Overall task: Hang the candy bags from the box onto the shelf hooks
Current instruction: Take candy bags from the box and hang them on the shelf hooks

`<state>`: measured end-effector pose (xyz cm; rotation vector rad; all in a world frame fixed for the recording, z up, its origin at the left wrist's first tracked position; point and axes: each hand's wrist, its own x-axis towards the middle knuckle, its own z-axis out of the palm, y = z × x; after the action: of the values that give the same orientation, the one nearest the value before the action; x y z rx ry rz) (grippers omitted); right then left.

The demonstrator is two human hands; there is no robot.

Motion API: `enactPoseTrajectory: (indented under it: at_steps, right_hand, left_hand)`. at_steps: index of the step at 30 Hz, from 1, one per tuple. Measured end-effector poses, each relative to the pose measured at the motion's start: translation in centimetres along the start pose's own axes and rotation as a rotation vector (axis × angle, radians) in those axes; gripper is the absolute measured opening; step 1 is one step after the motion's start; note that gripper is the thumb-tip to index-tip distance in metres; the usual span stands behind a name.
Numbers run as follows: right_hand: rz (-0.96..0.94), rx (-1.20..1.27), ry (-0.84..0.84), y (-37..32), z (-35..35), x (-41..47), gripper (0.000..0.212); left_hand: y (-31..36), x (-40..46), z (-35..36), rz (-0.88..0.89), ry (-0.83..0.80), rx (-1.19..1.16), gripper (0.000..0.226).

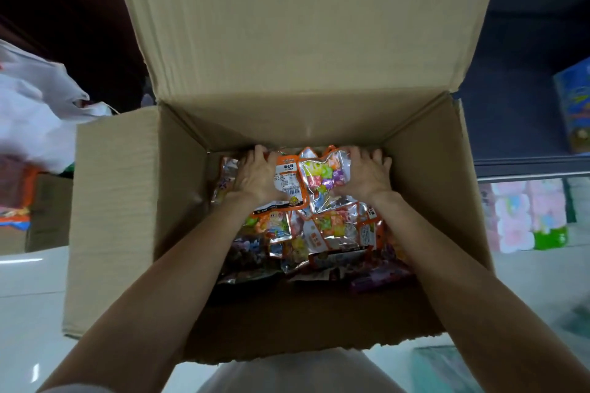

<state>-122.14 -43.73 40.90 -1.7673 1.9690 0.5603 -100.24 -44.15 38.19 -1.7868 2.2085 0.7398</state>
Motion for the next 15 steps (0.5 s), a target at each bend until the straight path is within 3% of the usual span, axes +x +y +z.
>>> enactPoseTrajectory:
  at_steps: [7, 10, 12, 15]
  right_hand:
    - [0.0, 0.224, 0.125, -0.3, -2.1, -3.4, 0.057]
    - [0.008, 0.337, 0.308, 0.4, -4.5, -6.6, 0.042]
    - [0.035, 0.569, 0.427, 1.5, -6.0, -9.1, 0.039]
    - [-0.008, 1.316, 0.479, 2.4, -8.2, -13.3, 0.039]
  left_hand:
    - [1.3, -0.6, -3.1, -0.004, -0.046, -0.009, 0.057]
    - [1.4, -2.4, -6.1, -0.002, 0.118, -0.051, 0.047]
    - [1.3, -4.5, -8.0, -0.005, 0.312, -0.238, 0.043]
    - [1.0, -7.7, -9.7, -0.052, 0.455, -0.767, 0.036]
